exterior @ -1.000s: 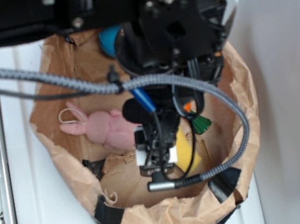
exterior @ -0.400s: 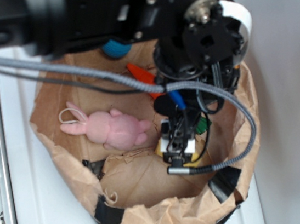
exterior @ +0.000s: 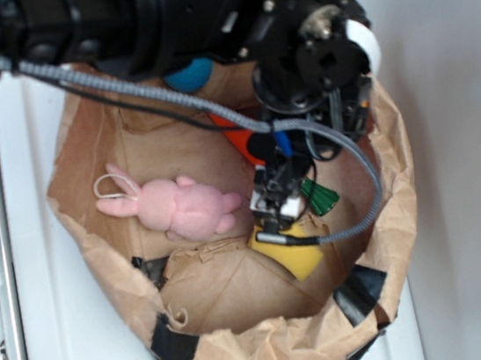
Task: Grab the carrot.
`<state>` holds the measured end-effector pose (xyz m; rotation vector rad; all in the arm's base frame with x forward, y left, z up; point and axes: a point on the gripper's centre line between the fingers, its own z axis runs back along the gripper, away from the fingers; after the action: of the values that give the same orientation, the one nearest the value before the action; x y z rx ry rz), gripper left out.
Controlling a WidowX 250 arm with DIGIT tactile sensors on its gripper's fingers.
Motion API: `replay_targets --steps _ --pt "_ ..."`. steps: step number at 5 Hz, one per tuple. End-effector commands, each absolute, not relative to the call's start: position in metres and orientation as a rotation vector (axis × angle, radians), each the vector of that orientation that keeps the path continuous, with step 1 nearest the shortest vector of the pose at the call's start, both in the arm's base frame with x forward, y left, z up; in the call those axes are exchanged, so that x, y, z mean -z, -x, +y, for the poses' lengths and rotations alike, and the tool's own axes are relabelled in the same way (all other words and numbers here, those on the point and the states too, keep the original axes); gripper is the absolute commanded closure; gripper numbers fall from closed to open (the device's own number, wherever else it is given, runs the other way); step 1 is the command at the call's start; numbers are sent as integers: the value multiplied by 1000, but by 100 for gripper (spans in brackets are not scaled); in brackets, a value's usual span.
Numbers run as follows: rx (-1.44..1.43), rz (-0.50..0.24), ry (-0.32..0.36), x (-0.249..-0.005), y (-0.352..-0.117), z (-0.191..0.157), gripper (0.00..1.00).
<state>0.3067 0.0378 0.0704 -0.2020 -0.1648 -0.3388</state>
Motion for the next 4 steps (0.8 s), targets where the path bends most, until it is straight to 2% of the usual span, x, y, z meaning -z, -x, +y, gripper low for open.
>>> replay_targets --steps 1,2,3,4 --pt "380 -237 42 -32 -316 50 0" --pt "399 -221 20 -15 -313 44 0" --pt "363 -237 14 -15 -310 42 100" --pt "346 -243 66 -36 -305 39 100"
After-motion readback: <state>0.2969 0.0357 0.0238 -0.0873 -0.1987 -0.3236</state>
